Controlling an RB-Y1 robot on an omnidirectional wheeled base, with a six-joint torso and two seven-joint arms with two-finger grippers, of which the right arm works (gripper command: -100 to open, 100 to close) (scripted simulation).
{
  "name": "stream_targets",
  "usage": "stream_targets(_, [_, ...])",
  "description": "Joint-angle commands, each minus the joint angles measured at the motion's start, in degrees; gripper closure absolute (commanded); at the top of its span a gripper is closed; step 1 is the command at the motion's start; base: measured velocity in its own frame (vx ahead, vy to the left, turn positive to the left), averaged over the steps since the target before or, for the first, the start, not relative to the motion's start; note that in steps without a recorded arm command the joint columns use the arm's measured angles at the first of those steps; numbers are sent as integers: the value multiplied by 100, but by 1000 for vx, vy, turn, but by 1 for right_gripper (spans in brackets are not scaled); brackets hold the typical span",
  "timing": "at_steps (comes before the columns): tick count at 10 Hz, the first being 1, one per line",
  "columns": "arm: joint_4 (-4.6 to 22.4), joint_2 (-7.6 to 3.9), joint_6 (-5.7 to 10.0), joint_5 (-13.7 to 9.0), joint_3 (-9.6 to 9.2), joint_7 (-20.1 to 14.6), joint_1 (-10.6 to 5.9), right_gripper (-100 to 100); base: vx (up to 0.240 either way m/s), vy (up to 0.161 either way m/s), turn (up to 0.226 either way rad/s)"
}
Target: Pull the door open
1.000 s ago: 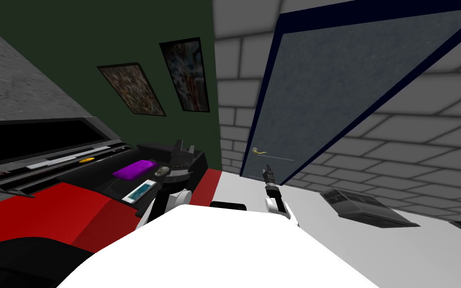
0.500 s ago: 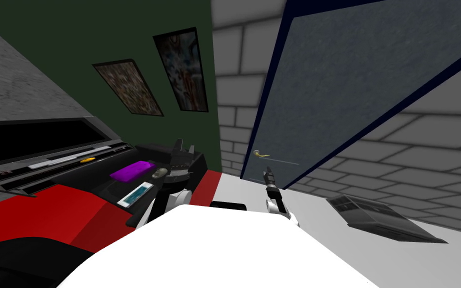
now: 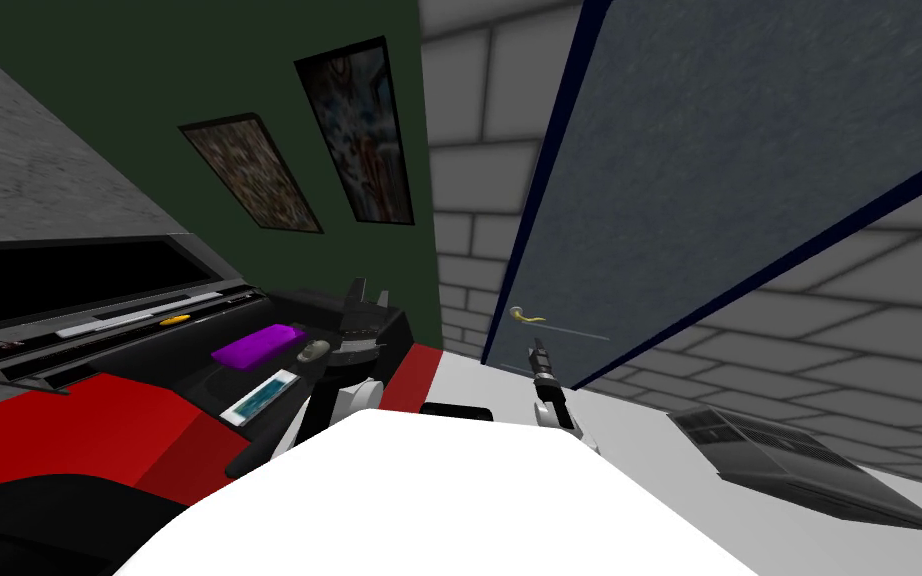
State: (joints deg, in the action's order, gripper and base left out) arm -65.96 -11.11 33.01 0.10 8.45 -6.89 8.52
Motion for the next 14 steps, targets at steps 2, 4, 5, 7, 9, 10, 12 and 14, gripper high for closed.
stream_targets(2, [306,-33,43,-8,52,8,-84,-100,155,-42,32])
stream_targets(4, [337,-31,30,-8,60,17,-112,-100,103,-13,17])
stream_targets(5, [461,-126,99,-56,132,-44,-108,-100,128,17,144])
stream_targets(7, [601,-237,184,-114,217,-117,-100,-100,212,25,116])
stream_targets(9, [762,-366,282,-180,315,-200,-89,-100,176,-1,150])
stream_targets(10, [816,-409,315,-202,348,-228,-86,-100,110,0,23])
stream_targets(12, [964,-527,405,-263,437,-305,-77,-100,102,-2,100])
stream_targets(14, [1093,-630,483,-317,515,-372,-69,-100,165,-36,100])
